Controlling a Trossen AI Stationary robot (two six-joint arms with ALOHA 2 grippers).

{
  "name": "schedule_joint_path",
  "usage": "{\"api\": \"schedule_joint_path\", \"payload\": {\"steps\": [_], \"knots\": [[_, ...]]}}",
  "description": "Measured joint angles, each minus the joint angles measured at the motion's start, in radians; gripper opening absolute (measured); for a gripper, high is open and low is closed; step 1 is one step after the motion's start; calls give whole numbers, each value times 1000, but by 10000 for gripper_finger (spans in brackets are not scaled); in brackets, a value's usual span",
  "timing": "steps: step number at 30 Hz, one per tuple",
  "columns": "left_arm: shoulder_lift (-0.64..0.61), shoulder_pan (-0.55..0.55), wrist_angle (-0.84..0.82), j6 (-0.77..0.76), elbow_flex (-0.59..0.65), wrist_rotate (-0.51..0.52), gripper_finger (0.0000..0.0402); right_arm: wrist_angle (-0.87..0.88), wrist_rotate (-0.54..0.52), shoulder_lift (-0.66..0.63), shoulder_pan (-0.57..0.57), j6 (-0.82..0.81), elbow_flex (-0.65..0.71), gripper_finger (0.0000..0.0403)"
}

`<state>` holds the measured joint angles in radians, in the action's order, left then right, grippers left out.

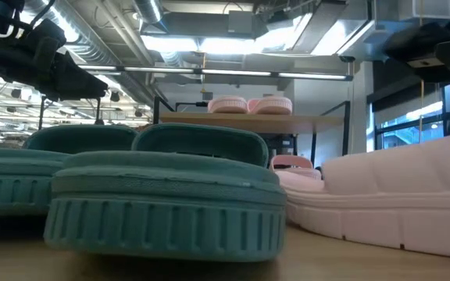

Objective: Pick and place slides into the shelf
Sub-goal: Put the pink slide under the shelf

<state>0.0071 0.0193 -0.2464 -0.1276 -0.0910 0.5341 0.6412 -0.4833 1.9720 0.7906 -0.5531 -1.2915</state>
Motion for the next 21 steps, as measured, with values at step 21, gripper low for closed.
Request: {"api": "schedule_joint_path", "payload": {"steps": [21], "knots": [[0,0,0,0,0,0,224,700,-230,1,-60,-412,-335,2]]}}
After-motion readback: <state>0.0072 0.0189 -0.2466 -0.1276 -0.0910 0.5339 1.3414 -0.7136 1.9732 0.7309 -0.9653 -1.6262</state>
